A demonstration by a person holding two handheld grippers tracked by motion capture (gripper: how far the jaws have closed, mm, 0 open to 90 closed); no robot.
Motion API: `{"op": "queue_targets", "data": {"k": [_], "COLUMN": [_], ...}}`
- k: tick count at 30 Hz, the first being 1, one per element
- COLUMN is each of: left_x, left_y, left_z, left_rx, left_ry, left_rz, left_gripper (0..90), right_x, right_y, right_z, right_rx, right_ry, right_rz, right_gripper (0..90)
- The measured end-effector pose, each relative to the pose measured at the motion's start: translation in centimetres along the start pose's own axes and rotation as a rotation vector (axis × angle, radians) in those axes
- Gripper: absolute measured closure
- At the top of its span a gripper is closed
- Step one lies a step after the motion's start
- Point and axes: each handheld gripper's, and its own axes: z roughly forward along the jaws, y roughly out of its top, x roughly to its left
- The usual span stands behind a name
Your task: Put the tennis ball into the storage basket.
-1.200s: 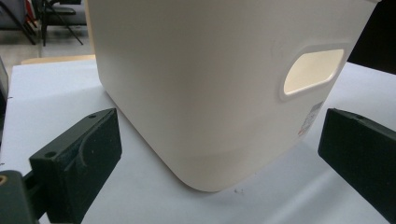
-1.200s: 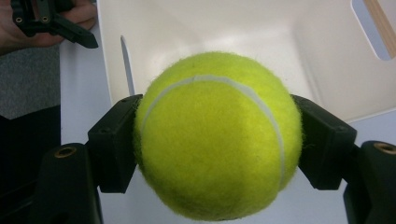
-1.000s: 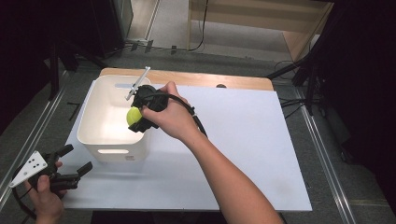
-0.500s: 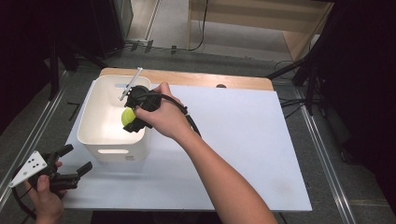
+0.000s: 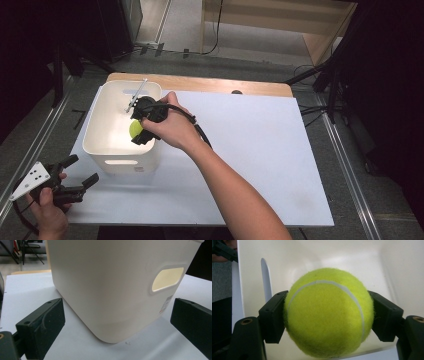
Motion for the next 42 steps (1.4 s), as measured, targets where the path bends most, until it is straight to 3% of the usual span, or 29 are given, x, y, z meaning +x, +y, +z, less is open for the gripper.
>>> {"op": "queue_targets", "data": {"k": [4, 9, 15, 19, 29, 42], "left_x": [0.0, 0.0, 0.0, 0.0, 0.0, -0.1], "left_y": [0.0, 0.0, 0.0, 0.0, 0.0, 0.0], "left_z": [0.0, 0.0, 0.0, 0.0, 0.1, 0.1], "left_rx": [0.0, 0.002, -0.001, 0.0, 0.002, 0.006], "left_ry": [-0.001, 0.002, 0.002, 0.004, 0.007, 0.009], "left_rz": [0.002, 0.003, 0.001, -0.001, 0.002, 0.005], "left_gripper": [0.0, 0.0, 0.0, 0.0, 0.0, 0.0], "right_x": [0.2, 0.2, 0.3, 0.4, 0.6, 0.0], "right_y": [-0.2, -0.3, -0.7, -1.2, -2.8, -6.5], "right_z": [0.4, 0.1, -0.7, -1.2, -3.2, -4.5], "right_rx": [0.015, -0.019, -0.041, -0.062, -0.102, -0.141], "right_ry": [-0.016, 0.006, -0.015, -0.021, -0.056, -0.088], "right_rz": [-0.012, -0.004, -0.004, 0.005, 0.028, 0.065], "right_gripper": [21.4, 14.0, 9.4, 1.1, 0.0, 0.0]}}
